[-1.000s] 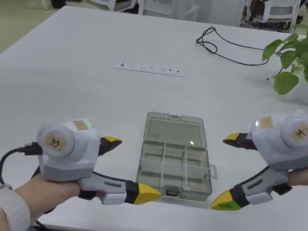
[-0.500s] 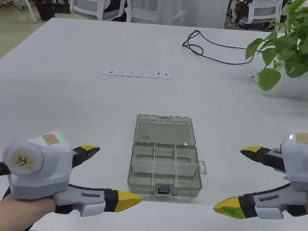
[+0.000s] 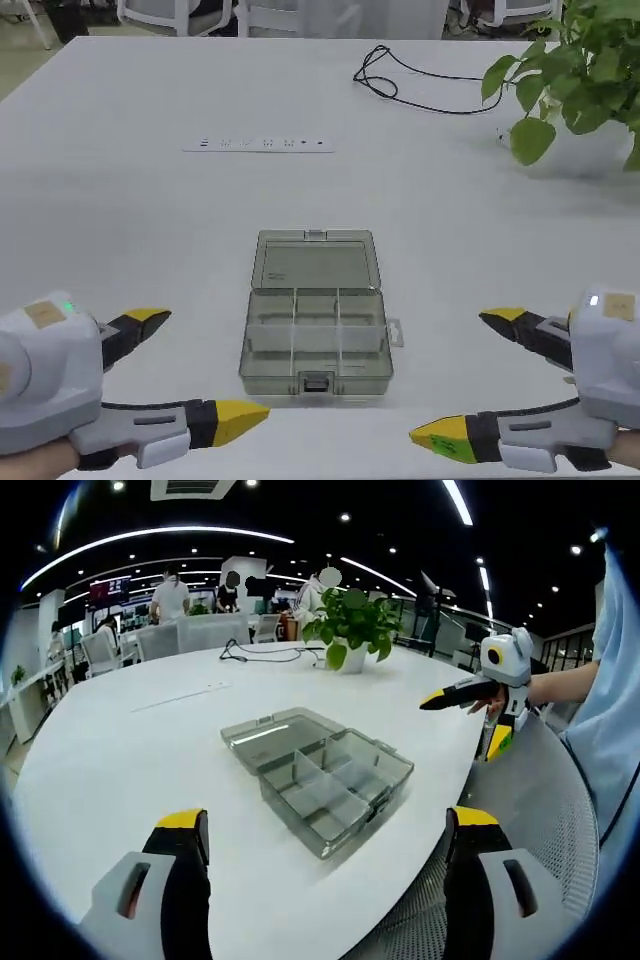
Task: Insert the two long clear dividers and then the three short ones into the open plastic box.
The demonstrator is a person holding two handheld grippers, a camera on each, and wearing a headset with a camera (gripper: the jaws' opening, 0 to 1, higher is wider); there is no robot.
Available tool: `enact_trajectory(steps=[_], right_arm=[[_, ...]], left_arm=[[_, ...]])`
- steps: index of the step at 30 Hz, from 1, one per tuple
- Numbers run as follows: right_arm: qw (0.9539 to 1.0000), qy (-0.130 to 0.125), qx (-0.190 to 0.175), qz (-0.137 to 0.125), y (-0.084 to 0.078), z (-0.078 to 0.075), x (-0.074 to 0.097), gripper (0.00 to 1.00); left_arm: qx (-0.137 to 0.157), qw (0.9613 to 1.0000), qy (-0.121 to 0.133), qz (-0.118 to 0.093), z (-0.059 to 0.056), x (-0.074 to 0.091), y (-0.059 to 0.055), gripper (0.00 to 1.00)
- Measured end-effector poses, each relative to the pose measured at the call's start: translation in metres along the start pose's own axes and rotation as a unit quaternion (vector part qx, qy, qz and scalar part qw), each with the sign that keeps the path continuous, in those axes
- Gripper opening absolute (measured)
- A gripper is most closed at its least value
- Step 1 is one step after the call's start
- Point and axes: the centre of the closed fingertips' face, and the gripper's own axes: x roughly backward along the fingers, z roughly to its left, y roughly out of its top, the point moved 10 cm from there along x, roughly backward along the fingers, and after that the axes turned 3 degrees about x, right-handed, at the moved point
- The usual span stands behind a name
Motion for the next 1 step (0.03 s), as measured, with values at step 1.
enact_trajectory(steps=[1], right_arm=[[1.0, 0.001, -0.002, -0.004, 0.0001, -0.0004, 0.0005, 1.0]], left_arm=[[0.005, 1.0, 0.004, -0.002, -0.0011, -0.0006, 0.0003, 1.0]])
